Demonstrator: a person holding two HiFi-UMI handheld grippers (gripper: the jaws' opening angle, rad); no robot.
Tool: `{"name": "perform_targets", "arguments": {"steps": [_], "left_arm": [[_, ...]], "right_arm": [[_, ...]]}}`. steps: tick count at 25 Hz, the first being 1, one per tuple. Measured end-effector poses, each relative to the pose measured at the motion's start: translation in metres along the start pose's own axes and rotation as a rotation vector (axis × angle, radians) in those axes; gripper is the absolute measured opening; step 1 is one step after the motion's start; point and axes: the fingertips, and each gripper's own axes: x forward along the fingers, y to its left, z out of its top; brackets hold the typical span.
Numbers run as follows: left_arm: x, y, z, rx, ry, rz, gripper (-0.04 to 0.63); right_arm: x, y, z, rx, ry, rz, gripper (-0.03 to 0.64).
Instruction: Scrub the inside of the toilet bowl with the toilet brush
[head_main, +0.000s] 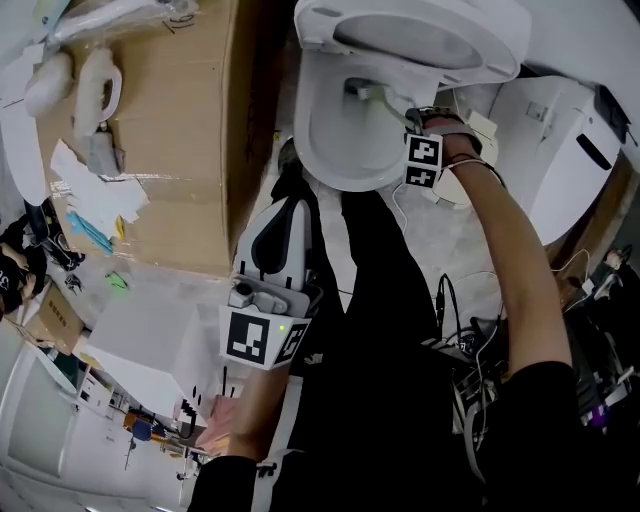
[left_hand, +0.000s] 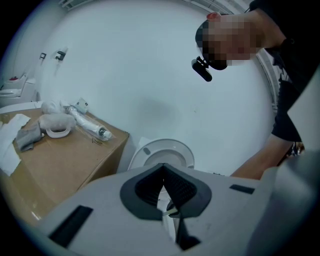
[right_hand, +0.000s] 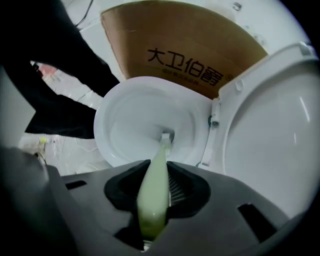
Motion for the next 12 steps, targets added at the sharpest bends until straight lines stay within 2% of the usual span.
{"name": "perform_targets", "arguments": {"steps": [8,10,12], "left_arm": [[-0.015,0.027,0.005,0.005,-0.012,0.031,0.006],[-0.02,0.035,0.003,-0.004,-0.009,0.045,0.006],[-0.024,0.041,0.002,-0.011,-0.009,0.052,0.006]], "right_arm": [[0.006,-0.011,0.025,-0.591,0.079,-0.095,0.11],[0.005,-0.01,0.033,-0.691,0.09,-0.114,0.11],[0.002,-0.012,0.044,-0.744,0.087,-0.135,0.11]]}}
